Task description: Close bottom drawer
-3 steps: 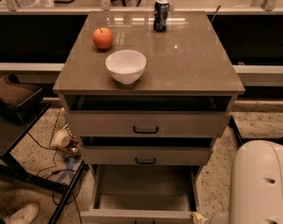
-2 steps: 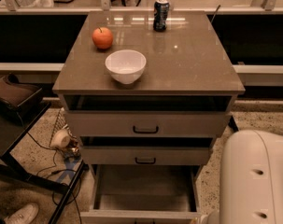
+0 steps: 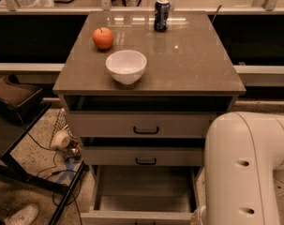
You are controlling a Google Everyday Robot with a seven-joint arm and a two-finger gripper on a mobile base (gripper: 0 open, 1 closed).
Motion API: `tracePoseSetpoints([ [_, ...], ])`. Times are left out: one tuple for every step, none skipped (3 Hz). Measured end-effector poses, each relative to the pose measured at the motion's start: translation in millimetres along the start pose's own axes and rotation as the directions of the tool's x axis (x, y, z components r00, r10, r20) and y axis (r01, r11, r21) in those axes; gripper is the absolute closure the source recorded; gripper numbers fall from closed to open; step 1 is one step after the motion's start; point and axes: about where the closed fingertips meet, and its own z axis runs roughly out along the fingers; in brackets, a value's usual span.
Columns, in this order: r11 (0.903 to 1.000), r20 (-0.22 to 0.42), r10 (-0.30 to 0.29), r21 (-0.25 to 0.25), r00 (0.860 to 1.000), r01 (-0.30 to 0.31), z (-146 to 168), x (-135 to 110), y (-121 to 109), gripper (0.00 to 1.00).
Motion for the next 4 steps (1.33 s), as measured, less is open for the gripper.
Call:
tracePoseSetpoints([
  [0.9999,0.030,0.000,-0.015,1.000,0.001,10.0,2.8,11.2,1.00],
  [0.9995,0.103,0.018,-0.029,0.995,-0.015,41.4,21.6,33.3,1.00],
  [0.9992,0.159,0.031,-0.030,0.987,-0.027,69.0,32.8,40.7,1.00],
  [0.9990,0.218,0.033,-0.038,0.976,-0.025,101.4,36.7,38.8,1.00],
])
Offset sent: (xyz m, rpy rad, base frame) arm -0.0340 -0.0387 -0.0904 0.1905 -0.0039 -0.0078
